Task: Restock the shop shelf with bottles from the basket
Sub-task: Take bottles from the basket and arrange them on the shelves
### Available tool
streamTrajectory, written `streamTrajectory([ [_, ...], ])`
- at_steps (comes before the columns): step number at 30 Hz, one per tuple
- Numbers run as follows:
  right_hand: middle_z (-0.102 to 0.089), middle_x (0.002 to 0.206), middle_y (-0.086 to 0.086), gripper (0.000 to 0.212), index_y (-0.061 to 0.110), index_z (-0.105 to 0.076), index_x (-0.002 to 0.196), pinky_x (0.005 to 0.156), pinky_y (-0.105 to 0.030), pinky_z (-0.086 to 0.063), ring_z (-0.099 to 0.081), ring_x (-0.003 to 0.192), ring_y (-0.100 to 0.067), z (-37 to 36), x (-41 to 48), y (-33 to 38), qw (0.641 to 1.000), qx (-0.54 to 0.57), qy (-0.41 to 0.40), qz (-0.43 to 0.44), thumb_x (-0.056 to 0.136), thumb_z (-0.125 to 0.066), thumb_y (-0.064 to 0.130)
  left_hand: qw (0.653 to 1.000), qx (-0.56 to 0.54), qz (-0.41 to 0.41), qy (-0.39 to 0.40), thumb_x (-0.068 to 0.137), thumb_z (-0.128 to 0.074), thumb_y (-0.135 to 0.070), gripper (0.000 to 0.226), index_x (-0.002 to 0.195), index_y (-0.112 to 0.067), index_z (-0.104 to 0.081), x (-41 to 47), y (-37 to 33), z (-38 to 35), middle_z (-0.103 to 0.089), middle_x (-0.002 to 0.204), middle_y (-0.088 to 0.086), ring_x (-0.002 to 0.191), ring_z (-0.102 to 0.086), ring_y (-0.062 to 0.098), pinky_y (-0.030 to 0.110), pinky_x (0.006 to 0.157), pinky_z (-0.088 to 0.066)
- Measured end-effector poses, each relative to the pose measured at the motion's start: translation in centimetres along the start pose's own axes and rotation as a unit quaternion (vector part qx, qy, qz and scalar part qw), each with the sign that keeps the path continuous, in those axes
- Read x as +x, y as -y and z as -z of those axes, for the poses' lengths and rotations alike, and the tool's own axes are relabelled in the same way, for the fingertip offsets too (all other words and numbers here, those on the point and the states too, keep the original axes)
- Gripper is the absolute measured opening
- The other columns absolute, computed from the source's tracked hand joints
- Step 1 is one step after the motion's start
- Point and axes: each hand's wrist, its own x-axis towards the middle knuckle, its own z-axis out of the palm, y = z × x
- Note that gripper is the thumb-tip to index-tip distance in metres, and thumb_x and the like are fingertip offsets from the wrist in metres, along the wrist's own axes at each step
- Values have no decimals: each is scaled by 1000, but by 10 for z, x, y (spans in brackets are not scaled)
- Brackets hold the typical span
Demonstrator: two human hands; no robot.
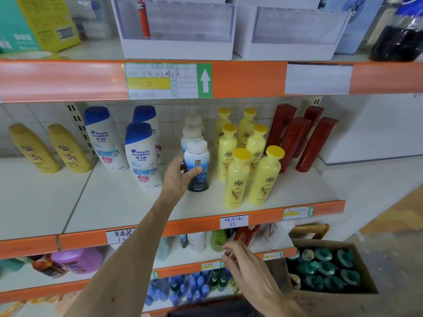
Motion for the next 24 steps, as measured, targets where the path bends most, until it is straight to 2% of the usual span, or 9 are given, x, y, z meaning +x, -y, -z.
streamTrajectory([
  [3,-58,115,17,27,31,-46,121,78,-27,-52,-64,96,-6,0,-3,-3,1000,-5,3,-2,101,-39,47,1000,4,-1,1,85,-69,-13,42,124,-6,-53,1,0,0,-57,119,9,102,-54,16,19,78,-45],
  [6,-60,117,17,59,28,-48,123,75,-18,-49,-63,97,-5,2,-7,-4,1000,-6,3,-8,90,-21,69,1000,5,-3,-7,85,-68,-13,43,124,-5,-52,1,1,0,-56,117,8,102,-53,14,11,72,-43],
  [8,-61,117,16,71,26,-48,123,72,-9,-43,-63,98,-3,1,-9,-6,1000,-7,7,-12,85,-13,75,1000,2,-2,-10,85,-68,-13,42,124,-4,-52,0,2,-1,-55,115,6,102,-53,15,9,71,-43],
  [10,-61,118,16,65,27,-48,124,71,-3,-39,-62,100,-1,1,-11,-8,1000,-8,8,-19,88,-18,71,1000,3,-1,-8,85,-69,-14,44,124,-4,-52,0,1,0,-54,114,4,102,-53,15,10,71,-43],
  [13,-59,121,17,33,27,-46,125,75,-10,-44,-61,102,1,0,-10,-7,999,-16,17,-21,101,-38,49,1000,7,3,-3,84,-70,-15,47,126,-6,-52,2,3,3,-57,119,7,103,-54,15,15,75,-45],
  [14,-59,121,17,30,27,-46,125,74,-10,-44,-61,103,0,0,-10,-6,999,-20,16,-19,101,-41,45,1000,11,3,-1,83,-71,-16,47,126,-7,-53,2,3,5,-58,120,7,104,-55,16,19,78,-46],
  [19,-58,123,15,29,26,-45,126,72,-3,-38,-61,103,0,1,-10,1,1000,-22,18,-10,103,-41,42,1000,12,17,-3,76,-78,-17,60,128,-9,-50,-1,2,7,-59,118,2,105,-57,15,26,87,-47],
  [22,-59,121,14,28,26,-46,125,75,-10,-44,-62,102,-2,1,-11,3,1000,-16,17,-11,102,-42,41,1000,10,12,-25,71,-82,-17,75,133,-8,-42,-11,-1,7,-51,123,-1,108,-52,12,15,83,-44],
  [24,-60,120,13,31,26,-47,124,77,-15,-46,-62,101,-3,0,-14,6,1000,-19,12,-11,101,-40,45,998,28,10,-56,70,-83,-20,81,136,-8,-38,-22,0,8,-45,126,-1,111,-49,13,17,85,-40],
])
